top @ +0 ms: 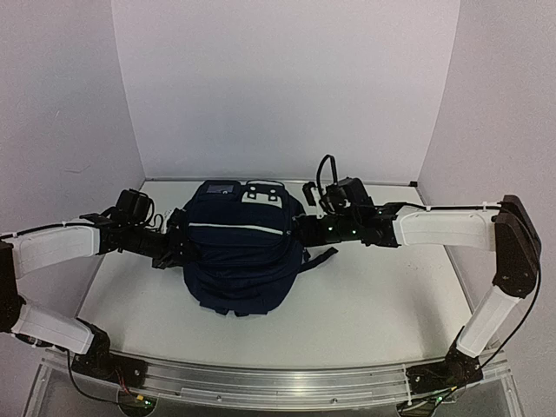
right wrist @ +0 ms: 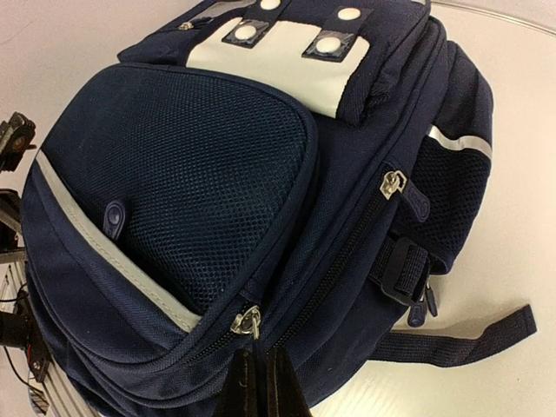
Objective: Pack the student bag
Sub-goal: Zip the student bag at the center of the board, then reset both arms
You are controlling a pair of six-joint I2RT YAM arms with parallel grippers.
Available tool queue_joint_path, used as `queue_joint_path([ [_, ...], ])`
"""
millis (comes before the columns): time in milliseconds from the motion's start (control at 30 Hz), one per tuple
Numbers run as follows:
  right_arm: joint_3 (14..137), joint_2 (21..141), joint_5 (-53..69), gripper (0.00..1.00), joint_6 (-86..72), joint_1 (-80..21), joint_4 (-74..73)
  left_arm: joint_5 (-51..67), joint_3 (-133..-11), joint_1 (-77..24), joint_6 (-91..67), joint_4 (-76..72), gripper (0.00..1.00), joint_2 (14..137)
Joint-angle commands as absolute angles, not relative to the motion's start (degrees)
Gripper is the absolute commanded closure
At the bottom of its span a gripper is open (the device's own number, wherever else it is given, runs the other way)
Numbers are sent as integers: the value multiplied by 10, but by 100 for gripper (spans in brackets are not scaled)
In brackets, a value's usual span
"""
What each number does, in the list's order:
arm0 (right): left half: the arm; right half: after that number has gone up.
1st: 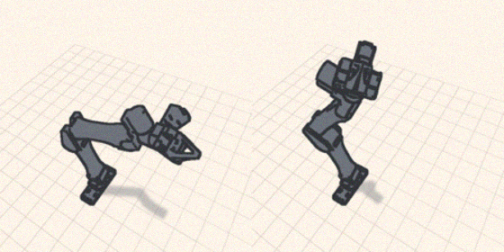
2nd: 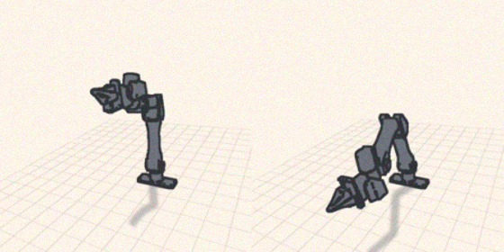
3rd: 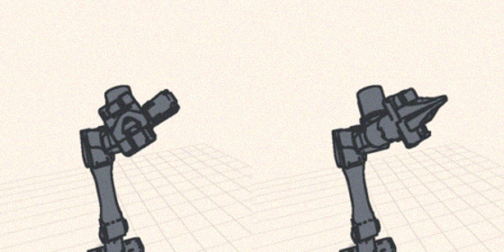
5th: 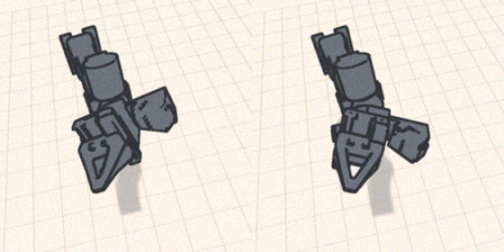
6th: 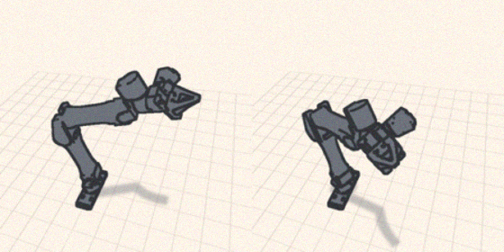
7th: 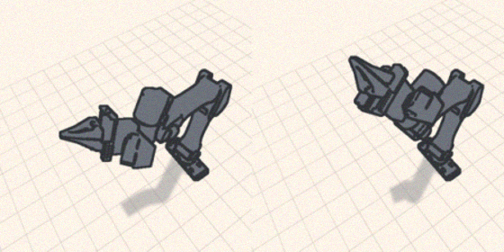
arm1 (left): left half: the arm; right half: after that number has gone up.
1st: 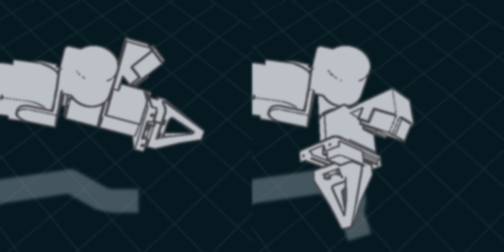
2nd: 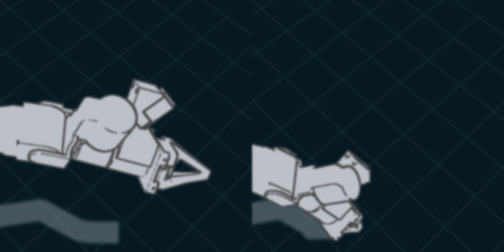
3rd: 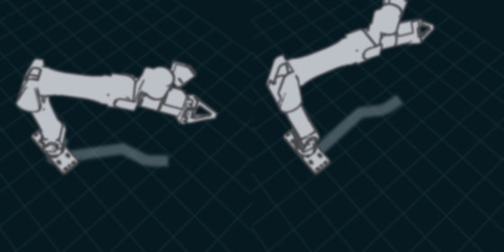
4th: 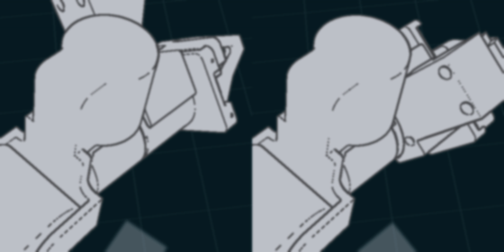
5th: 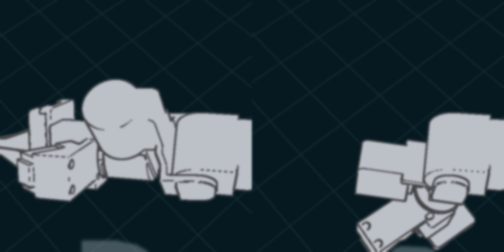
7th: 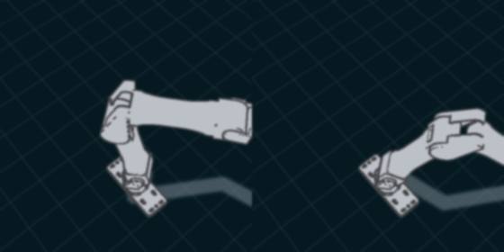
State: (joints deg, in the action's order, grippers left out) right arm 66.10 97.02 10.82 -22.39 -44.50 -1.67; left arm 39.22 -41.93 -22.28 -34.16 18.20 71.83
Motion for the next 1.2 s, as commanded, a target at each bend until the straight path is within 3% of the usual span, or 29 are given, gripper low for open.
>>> queue_joint_path([
  [0, 690, 982, -24, 100, -204, -398, 33, 438, -457, -222, -276, 243, 95, 714],
  [33, 691, 979, -17, 97, -204, -399, 33, 426, -462, -221, -281, 248, 85, 712],
  [67, 688, 974, -15, 88, -204, -398, 33, 411, -467, -219, -288, 252, 72, 709],
  [100, 681, 966, -18, 73, -203, -398, 32, 393, -473, -217, -292, 258, 55, 705],
  [133, 675, 958, -25, 51, -201, -398, 32, 375, -479, -214, -298, 263, 42, 701],
  [200, 658, 937, -36, 23, -197, -394, 27, 343, -494, -200, -301, 275, 18, 695],
  [267, 645, 923, -41, 9, -196, -381, 18, 332, -509, -174, -294, 286, 8, 695],
  [333, 634, 911, -44, 3, -196, -360, 5, 332, -520, -141, -282, 292, 1, 696],
  [700, 561, 781, -29, 2, -217, -143, -34, 224, -490, 95, -281, 217, 0, 611],
  [833, 530, 703, -80, 2, -194, -105, -18, 134, -469, 120, -259, 190, 0, 552],
  [967, 445, 611, -127, 2, -185, -104, 92, 37, -408, 120, -244, 127, 0, 485],
  [1167, 264, 489, -149, 2, -151, -105, 313, -15, -322, 120, -237, 67, 0, 406],
])
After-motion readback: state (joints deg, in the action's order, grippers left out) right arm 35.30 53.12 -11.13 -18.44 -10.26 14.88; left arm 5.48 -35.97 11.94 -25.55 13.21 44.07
